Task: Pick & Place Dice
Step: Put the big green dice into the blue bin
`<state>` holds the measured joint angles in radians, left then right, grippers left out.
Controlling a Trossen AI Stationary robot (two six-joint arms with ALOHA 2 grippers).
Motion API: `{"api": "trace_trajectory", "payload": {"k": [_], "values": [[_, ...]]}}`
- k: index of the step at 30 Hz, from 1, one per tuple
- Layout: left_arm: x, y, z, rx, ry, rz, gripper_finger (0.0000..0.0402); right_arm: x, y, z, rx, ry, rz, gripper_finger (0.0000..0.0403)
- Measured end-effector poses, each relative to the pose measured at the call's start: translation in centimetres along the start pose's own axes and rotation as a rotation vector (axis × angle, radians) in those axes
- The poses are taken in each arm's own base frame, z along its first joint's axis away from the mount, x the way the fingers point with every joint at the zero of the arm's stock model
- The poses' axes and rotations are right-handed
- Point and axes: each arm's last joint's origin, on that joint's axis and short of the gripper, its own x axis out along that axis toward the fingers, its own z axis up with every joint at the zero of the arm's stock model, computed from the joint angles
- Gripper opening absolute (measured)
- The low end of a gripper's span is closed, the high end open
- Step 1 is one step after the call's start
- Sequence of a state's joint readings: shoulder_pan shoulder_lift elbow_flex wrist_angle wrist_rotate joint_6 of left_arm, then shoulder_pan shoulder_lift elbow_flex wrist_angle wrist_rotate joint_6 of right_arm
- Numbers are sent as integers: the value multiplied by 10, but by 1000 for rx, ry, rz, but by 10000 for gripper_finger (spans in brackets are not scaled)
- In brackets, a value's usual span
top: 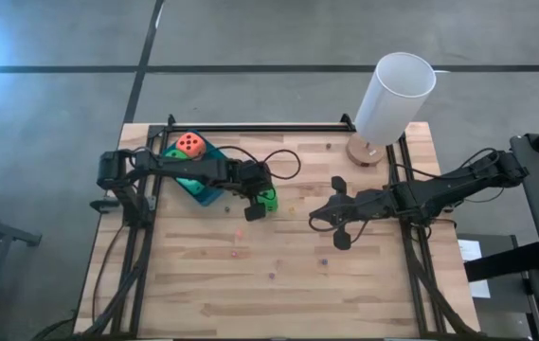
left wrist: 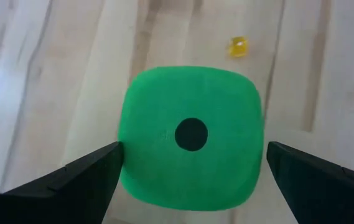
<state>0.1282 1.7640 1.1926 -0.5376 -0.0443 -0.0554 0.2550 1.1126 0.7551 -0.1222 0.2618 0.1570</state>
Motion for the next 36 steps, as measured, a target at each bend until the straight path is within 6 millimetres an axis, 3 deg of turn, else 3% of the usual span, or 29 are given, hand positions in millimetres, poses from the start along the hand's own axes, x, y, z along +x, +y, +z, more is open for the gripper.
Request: {"api": "trace_trajectory", "payload": {"k": [10, 18, 36], "values": [[-6, -23, 2, 27, 8, -45, 398, 0, 0, 0, 0, 0, 0, 8], [-12, -21, 10, 30, -14, -17, 398, 0, 0, 0, 0, 0, 0, 8], [-4, -20, 11, -26, -5, -41, 399, 0, 0, 0, 0, 0, 0, 8]]}}
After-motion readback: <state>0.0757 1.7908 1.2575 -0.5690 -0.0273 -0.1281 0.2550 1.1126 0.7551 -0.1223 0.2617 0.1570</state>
